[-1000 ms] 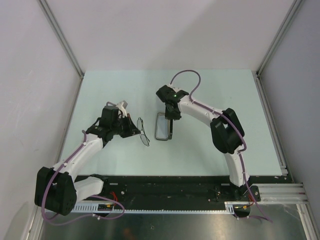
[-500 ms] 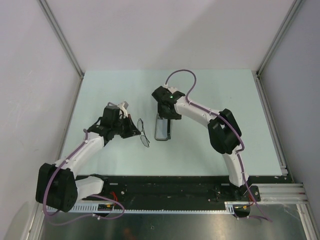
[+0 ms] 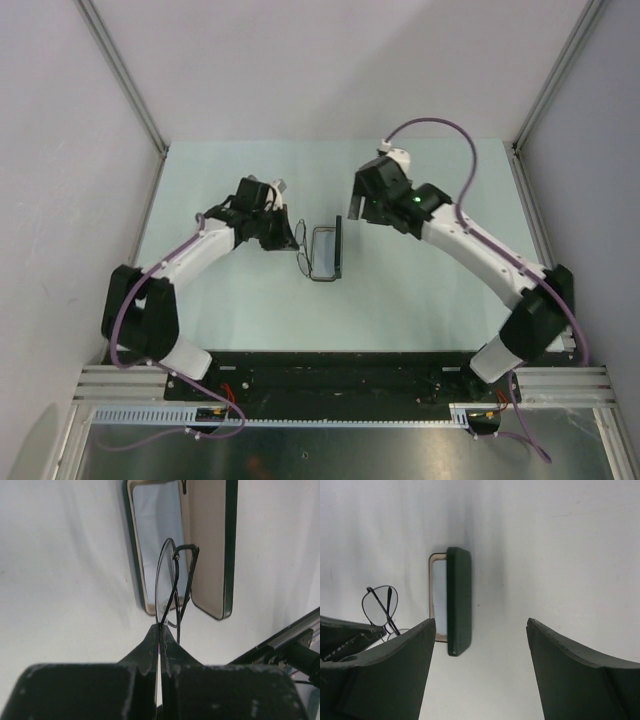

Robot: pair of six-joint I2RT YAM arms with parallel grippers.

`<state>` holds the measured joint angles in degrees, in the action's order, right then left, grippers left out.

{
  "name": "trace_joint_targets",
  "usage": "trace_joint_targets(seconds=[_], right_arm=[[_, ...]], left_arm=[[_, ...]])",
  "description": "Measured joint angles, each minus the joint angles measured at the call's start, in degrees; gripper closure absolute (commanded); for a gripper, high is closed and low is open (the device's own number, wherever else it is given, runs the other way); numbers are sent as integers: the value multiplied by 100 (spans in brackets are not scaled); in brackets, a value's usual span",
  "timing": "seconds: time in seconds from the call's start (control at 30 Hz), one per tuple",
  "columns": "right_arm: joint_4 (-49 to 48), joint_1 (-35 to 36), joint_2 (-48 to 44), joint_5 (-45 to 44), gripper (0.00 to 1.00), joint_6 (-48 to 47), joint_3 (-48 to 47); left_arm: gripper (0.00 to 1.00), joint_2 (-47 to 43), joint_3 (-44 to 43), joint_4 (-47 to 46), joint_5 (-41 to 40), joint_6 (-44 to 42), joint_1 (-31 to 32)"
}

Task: Organize the sunglasses
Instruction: Place the sunglasses in the sunglasses case.

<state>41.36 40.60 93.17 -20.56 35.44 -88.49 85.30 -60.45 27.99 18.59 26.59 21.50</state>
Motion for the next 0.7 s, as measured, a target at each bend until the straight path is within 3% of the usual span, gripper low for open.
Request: trace_joint_targets(seconds=[0.3,0.7], right_arm=[[-11,-160,-1360,-2,21,-103,1075],[-52,-358,-1915,48,22,-118,1858]], left_arm=[[100,1169,-1220,658,-66,-79,352],[99,1862,-2096,1547,-409,-225,448]])
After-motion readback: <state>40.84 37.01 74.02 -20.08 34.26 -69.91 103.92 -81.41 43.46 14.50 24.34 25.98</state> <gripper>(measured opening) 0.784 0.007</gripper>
